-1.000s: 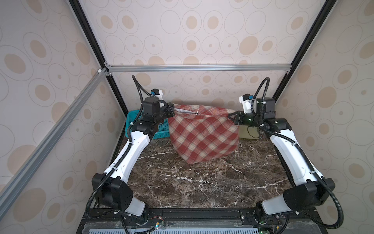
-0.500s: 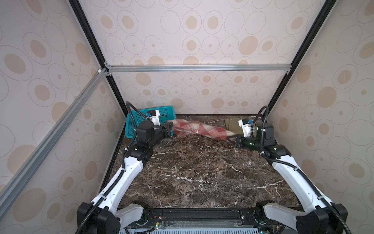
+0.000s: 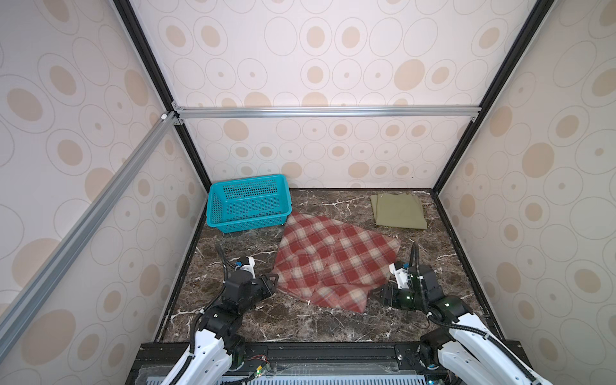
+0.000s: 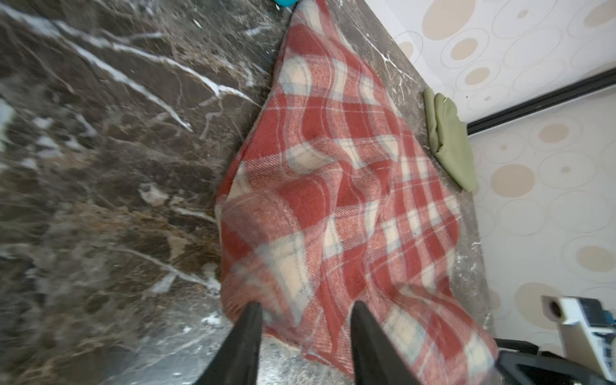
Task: Fold and stack the skirts
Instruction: 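Lay the plaid skirt flat on the table with both grippers, pulling toward the robot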
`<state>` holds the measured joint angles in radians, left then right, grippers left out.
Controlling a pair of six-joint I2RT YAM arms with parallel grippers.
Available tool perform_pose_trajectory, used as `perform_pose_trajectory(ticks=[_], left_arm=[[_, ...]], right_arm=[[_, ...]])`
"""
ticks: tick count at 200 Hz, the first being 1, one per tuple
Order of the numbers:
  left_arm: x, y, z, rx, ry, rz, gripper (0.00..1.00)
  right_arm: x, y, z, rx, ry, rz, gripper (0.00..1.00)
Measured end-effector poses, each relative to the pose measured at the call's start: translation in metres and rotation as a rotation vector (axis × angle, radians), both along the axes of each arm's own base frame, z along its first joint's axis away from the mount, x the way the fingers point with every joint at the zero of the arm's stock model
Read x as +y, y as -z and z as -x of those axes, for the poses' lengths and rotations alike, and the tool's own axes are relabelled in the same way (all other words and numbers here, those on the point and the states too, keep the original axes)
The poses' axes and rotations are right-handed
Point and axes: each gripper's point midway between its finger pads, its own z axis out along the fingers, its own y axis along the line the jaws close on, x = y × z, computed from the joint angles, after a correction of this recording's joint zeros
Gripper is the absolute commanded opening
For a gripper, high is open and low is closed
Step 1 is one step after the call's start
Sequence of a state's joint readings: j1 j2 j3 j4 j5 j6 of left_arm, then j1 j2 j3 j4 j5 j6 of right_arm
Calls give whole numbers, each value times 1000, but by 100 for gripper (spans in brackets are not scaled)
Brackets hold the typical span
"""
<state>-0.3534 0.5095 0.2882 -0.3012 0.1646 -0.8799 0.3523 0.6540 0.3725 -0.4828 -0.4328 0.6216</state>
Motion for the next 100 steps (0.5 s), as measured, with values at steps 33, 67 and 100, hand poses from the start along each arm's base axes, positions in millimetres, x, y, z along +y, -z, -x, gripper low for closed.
perform_pose_trajectory(ticks=[33, 67, 100], left_arm=[[1, -14, -5, 29, -8, -30, 61], [-8, -15, -20, 72, 22, -53, 58], [-16, 4, -31, 126, 42, -67, 55]], right_arm=[[-2, -18, -4, -12, 17, 16, 61], [8, -17, -9, 12, -11, 34, 60], [16, 5, -9, 91, -11, 83, 52]])
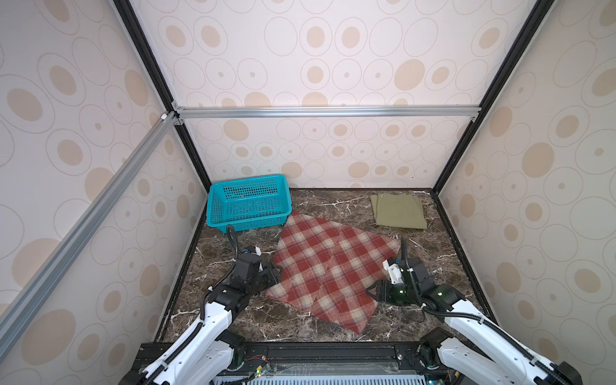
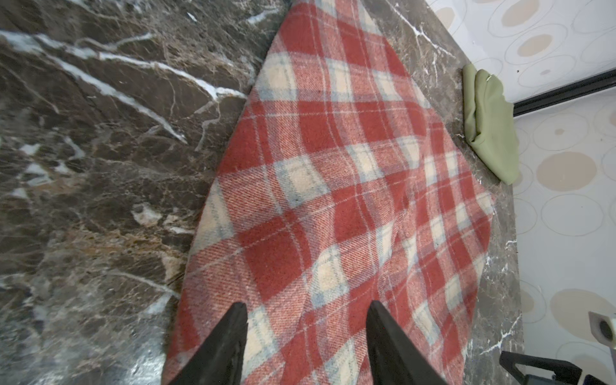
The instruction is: Fold and stack the skirts
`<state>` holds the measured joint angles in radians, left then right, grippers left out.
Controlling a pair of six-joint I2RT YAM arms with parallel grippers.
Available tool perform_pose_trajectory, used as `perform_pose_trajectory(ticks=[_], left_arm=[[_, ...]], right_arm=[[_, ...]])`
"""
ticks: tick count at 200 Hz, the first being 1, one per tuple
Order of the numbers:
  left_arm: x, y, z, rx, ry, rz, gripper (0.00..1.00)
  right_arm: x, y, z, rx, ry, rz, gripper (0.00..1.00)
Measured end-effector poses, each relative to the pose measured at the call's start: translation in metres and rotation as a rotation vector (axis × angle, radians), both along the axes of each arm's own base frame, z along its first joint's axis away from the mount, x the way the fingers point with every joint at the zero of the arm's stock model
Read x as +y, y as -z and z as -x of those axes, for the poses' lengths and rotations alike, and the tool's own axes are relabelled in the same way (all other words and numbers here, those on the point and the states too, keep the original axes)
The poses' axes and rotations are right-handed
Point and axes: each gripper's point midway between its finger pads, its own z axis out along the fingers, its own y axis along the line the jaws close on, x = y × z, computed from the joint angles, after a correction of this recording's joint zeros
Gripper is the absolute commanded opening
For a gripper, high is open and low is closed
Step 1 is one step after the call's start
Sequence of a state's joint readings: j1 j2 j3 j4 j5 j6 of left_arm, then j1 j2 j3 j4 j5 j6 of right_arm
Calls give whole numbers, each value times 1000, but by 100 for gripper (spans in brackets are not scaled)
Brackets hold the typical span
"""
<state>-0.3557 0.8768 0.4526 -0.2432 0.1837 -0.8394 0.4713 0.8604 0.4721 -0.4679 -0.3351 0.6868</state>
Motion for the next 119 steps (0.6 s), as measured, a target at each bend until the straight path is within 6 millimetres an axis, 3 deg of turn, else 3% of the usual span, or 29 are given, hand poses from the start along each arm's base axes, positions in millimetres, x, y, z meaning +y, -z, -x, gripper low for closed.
perform_pose_trajectory(ticks=[28, 82, 105, 119], left_arm=[[-8, 12, -9, 16, 18, 4, 53], [-23, 53, -15, 102, 80, -35, 50], [-24, 73, -13, 165, 116, -90, 51], [-26, 71, -20, 152, 130, -105, 54]], right_arm=[[-8, 22, -5, 55, 76, 50, 40], [-31, 49, -21, 106, 203, 195, 7], [-37, 58, -31, 157, 242, 238, 0], [-41, 60, -41, 177, 267, 258, 0]])
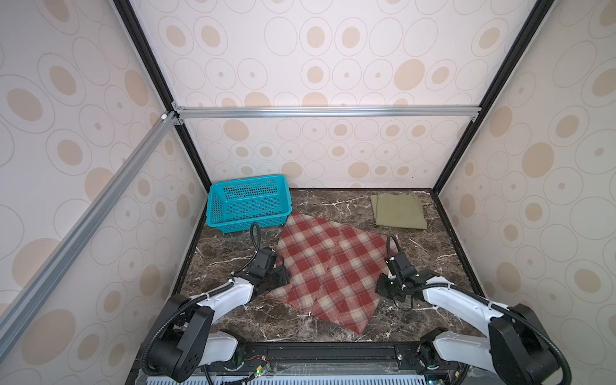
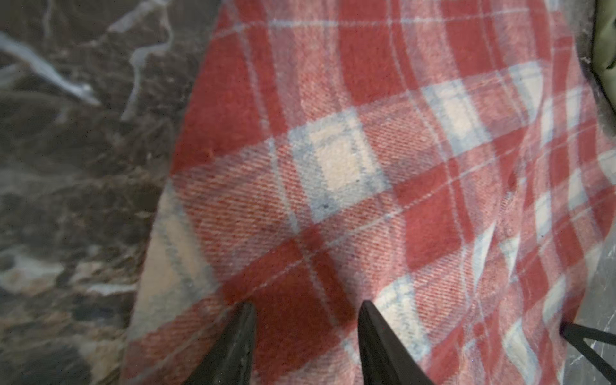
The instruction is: Fold and stack the skirts
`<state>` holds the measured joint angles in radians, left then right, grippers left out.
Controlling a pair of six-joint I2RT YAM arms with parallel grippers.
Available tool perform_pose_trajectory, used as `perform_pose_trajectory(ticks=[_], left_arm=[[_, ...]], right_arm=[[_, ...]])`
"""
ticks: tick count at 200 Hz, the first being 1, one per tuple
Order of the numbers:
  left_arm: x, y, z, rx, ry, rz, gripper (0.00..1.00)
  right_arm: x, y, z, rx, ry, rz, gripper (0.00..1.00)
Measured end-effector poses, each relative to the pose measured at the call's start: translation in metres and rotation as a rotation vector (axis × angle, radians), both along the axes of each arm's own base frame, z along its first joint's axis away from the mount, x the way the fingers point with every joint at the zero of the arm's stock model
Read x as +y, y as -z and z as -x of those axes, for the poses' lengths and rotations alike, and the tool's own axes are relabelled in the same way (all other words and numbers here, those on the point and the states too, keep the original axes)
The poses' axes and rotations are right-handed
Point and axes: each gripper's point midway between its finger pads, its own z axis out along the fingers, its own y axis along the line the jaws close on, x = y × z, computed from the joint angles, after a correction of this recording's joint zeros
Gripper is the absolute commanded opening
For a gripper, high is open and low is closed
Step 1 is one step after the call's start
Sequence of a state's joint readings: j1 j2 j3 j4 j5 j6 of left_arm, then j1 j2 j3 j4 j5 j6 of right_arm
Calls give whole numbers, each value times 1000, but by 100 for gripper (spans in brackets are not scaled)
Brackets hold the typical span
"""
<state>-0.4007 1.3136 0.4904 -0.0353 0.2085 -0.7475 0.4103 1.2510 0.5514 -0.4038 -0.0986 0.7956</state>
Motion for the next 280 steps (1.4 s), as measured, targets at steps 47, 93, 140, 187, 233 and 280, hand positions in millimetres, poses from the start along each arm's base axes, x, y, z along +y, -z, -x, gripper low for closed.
perform_pose_trajectory(ticks=[47, 93, 140, 187, 233, 280], left_arm=[[2, -1, -5, -22, 11, -32, 58], [-2, 1, -10, 2, 19, -33, 57], [-2, -5, -12, -14, -10, -12, 56], [-3, 2, -8, -4, -22, 9, 55], [-9, 2, -5, -27, -26, 41, 54], [-17, 1, 20, -25, -14, 84, 54]], right_arm=[[-12, 6, -44, 32, 58, 29, 0], [-12, 5, -116, -9, 38, 23, 0], [2, 3, -155, -83, -11, -21, 0], [0, 3, -141, -103, -20, -26, 0], [-4, -3, -116, -76, -33, -17, 1], [-7, -38, -113, -146, -49, -13, 5]])
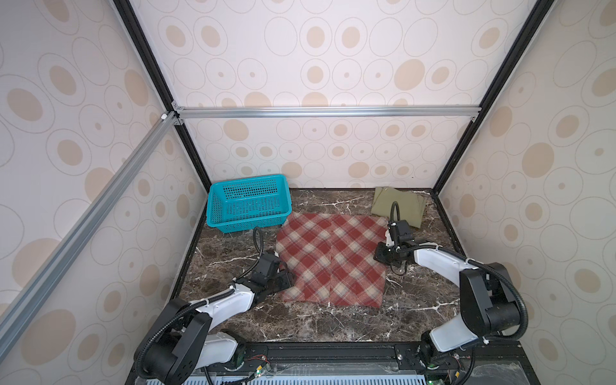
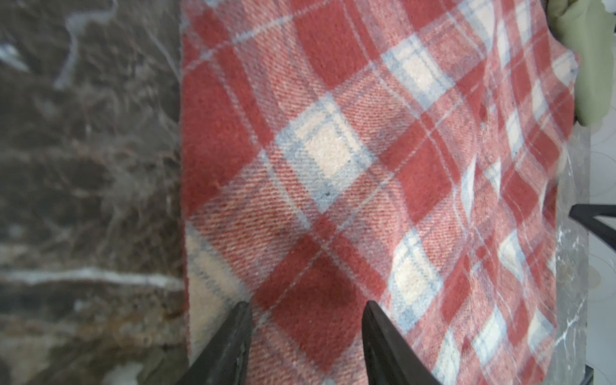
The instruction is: Fold and stack the skirts
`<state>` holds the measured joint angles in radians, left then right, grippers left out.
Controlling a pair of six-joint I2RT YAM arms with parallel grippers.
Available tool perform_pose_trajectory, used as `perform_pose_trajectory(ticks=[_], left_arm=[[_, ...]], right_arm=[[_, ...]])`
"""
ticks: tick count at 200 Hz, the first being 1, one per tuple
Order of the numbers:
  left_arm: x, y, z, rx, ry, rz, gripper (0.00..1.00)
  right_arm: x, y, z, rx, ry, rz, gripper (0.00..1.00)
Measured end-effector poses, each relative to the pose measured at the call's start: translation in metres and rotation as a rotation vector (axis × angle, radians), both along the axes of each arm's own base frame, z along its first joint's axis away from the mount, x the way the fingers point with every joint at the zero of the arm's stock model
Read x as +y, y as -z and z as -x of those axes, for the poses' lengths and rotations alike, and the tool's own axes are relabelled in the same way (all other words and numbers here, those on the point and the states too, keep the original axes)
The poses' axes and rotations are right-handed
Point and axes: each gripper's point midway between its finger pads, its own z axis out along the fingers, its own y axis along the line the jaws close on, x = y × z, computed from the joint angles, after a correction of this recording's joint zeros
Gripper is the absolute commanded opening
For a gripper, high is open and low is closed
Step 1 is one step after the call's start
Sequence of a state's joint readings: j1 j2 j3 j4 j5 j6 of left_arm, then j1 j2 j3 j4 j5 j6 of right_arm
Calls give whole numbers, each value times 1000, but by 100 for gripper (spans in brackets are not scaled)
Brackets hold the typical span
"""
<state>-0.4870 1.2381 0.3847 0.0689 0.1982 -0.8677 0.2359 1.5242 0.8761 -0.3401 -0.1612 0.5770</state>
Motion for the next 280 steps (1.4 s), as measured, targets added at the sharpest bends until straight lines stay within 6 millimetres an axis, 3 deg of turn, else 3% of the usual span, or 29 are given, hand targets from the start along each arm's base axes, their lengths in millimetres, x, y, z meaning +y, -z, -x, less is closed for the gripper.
perform_pose_trajectory(ticks=[35, 57, 90, 134, 175, 225, 280], left_arm=[[5, -1, 11, 9, -20, 4, 54], [8, -1, 14, 15, -29, -7, 55], [9, -1, 14, 29, -32, -19, 55], [8, -2, 11, 38, -33, -29, 55], [7, 0, 7, 47, -38, -41, 55], [4, 0, -4, 63, -46, -62, 55], [0, -1, -16, 72, -54, -79, 56]], right_arm=[[-11, -17, -8, -30, 8, 31, 4], [-35, -21, -24, -38, 72, 26, 3], [-79, -3, -46, -5, 193, 26, 2], [-117, 21, -80, 27, 282, 24, 0], [-156, 29, -102, 14, 366, 26, 0], [-175, 34, -145, -17, 391, 27, 0], [-191, 35, -175, -30, 415, 37, 0]])
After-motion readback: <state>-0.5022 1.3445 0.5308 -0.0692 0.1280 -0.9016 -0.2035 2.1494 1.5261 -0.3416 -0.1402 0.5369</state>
